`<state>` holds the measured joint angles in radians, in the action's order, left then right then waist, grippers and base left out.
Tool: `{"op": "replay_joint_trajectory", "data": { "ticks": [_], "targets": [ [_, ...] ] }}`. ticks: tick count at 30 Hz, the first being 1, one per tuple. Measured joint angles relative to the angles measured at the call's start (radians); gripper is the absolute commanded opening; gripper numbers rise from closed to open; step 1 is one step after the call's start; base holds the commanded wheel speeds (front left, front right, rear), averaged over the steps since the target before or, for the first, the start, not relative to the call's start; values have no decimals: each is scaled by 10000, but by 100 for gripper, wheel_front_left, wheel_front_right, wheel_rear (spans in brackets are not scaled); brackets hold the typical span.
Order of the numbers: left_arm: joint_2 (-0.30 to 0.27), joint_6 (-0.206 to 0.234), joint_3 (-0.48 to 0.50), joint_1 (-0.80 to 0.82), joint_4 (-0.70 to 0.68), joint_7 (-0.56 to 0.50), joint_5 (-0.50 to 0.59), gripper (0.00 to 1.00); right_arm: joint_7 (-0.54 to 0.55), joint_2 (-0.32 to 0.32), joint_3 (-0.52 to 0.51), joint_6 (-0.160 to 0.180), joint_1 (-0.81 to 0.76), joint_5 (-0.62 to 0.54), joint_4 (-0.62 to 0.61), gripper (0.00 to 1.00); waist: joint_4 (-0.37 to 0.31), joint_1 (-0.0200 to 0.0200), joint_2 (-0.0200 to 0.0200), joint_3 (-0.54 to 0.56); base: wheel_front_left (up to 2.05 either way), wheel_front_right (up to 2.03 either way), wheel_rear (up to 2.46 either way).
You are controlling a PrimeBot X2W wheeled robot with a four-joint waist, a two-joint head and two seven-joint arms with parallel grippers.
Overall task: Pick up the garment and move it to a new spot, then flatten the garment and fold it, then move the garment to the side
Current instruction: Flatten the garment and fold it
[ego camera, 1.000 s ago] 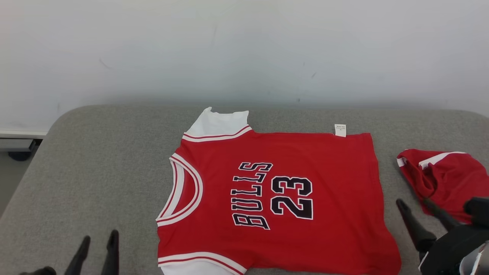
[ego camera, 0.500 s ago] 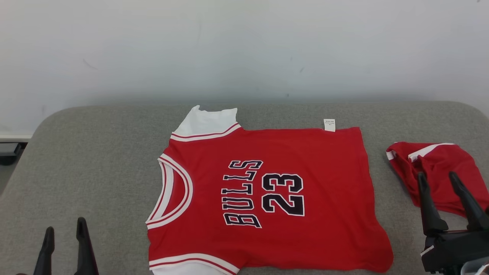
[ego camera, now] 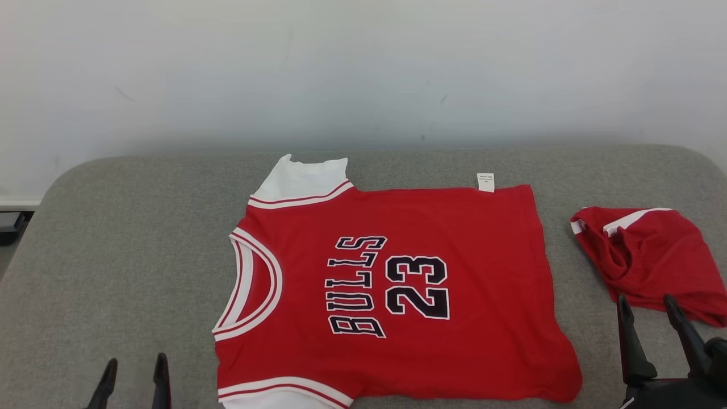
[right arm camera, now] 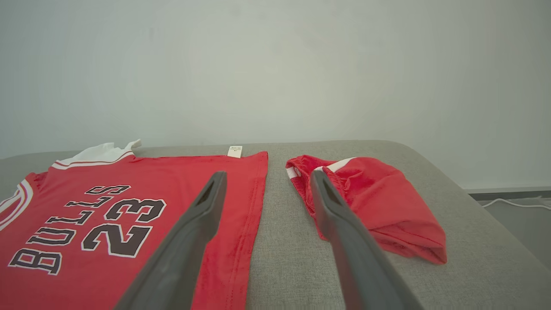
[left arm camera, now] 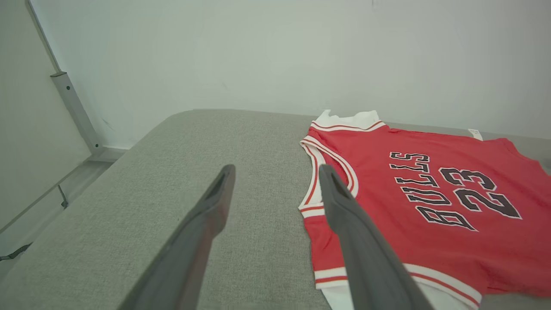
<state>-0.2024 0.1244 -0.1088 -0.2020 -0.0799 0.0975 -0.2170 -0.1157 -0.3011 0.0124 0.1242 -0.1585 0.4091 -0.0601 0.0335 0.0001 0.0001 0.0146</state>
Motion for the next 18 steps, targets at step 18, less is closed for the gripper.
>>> {"op": "replay_joint_trajectory", "data": {
  "ticks": [18],
  "targets": [
    [-130, -280, -719, 13, 17, -989, -8, 100, -67, 194, 215, 0, 29, -61, 616, 100, -31, 0, 0, 50, 0, 0, 0]
  ]
}}
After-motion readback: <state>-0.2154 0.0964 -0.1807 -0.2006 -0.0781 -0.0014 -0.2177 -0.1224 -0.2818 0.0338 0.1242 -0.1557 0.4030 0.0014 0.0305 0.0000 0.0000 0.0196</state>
